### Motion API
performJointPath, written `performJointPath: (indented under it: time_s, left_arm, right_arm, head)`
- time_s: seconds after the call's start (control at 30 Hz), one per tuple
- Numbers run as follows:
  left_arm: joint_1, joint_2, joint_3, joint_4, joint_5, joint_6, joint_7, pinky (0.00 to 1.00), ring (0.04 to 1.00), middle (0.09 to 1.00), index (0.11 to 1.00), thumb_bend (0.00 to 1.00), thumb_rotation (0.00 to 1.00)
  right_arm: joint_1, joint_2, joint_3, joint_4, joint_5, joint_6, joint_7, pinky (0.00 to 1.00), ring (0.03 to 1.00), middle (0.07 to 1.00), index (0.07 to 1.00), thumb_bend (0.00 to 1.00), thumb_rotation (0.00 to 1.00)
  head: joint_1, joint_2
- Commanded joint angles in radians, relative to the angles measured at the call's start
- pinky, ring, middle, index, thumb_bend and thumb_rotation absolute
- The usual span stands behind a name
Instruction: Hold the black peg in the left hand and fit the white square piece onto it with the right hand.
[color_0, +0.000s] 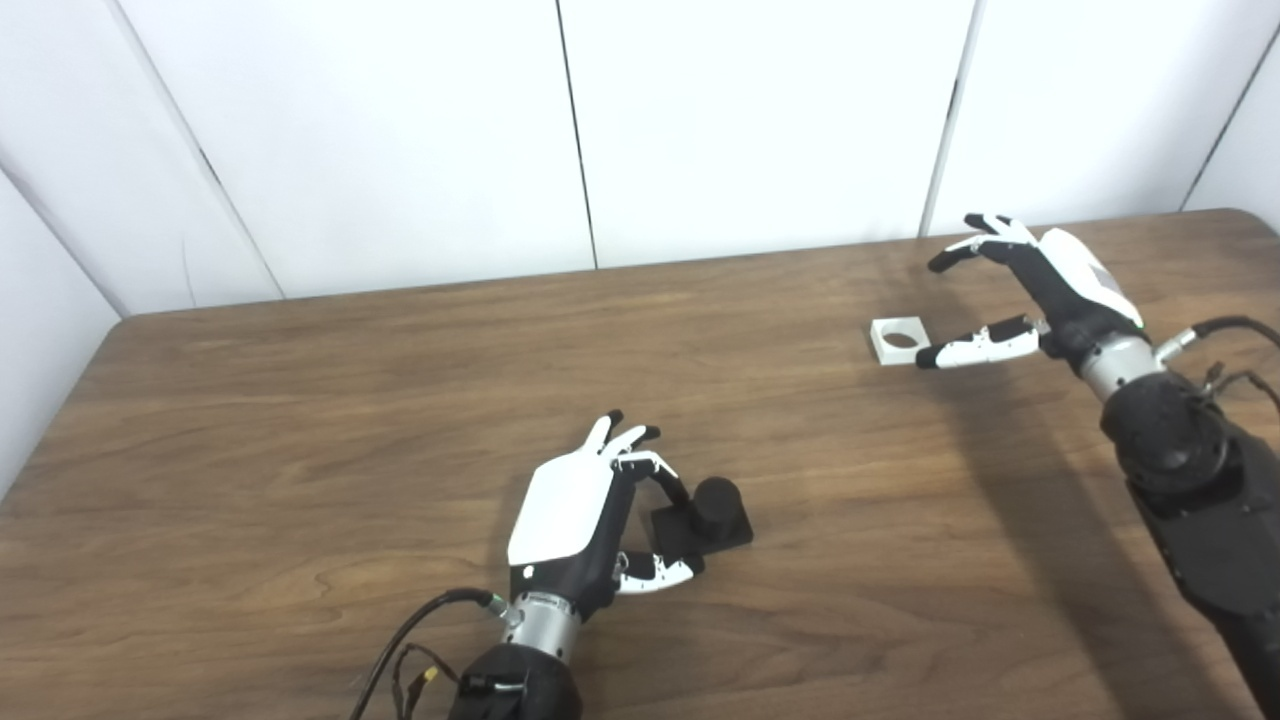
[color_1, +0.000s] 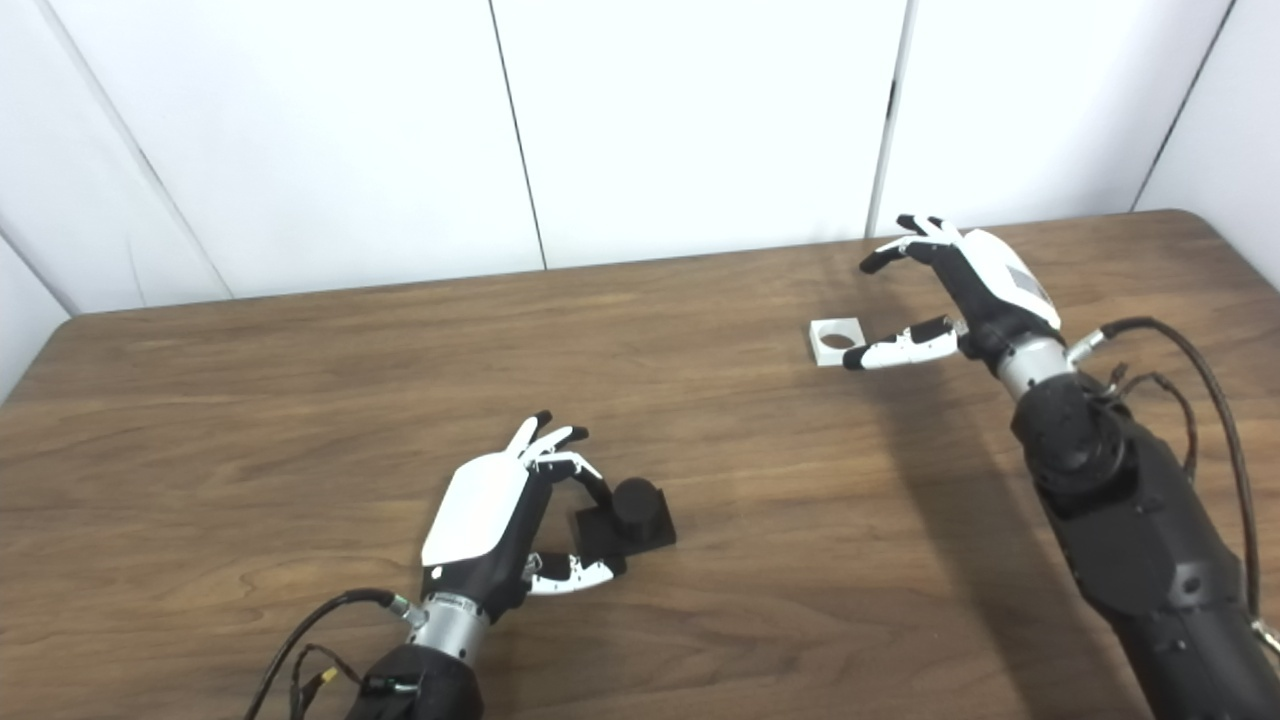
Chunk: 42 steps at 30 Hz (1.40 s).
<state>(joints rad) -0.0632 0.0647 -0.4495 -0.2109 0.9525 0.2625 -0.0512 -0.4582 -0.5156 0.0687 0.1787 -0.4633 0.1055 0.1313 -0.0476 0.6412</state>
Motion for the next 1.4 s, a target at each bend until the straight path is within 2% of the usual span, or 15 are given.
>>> performJointPath:
  time_s: [0.0,0.23,0.67,0.97,1.2,1.37]
  left_arm:
    - [-0.004,0.001,0.000,-0.001,0.026,0.008,-0.009,0.89,0.989,0.887,0.490,0.51,0.07]
    - [-0.007,-0.003,-0.001,0.006,0.027,0.005,-0.005,0.90,0.994,0.893,0.490,0.51,0.07]
    - [0.002,-0.016,0.004,0.010,0.017,0.013,-0.012,0.88,0.992,0.889,0.490,0.51,0.07]
    - [0.009,-0.037,0.016,0.005,-0.007,0.046,-0.038,0.82,0.988,0.890,0.490,0.51,0.07]
    - [0.011,-0.033,0.023,0.010,-0.022,0.034,-0.033,0.84,0.987,0.886,0.489,0.51,0.07]
    - [0.013,-0.035,0.023,0.004,-0.018,0.050,-0.042,0.84,0.989,0.889,0.490,0.51,0.07]
  right_arm:
    - [-0.078,-0.041,-0.002,-0.008,-0.003,-0.016,0.014,0.95,1.000,0.947,0.709,0.96,0.24]
    - [-0.153,-0.060,0.032,0.078,-0.016,-0.019,0.043,0.95,1.000,0.944,0.704,0.96,0.26]
    - [-0.235,-0.067,0.088,0.193,-0.031,-0.006,0.098,0.96,1.000,0.963,0.716,0.92,0.20]
    - [-0.255,-0.079,0.112,0.213,-0.044,-0.009,0.124,0.97,1.000,0.957,0.717,0.93,0.19]
    - [-0.266,-0.087,0.123,0.229,-0.047,-0.021,0.142,0.96,1.000,0.958,0.715,0.94,0.21]
    - [-0.278,-0.091,0.138,0.230,-0.063,-0.009,0.162,0.95,1.000,0.959,0.710,0.94,0.21]
  head:
    - [-0.001,0.000]
    - [-0.007,-0.003]
    - [-0.009,-0.004]
    - [-0.004,0.000]
    - [-0.017,-0.004]
    - [-0.018,0.001]
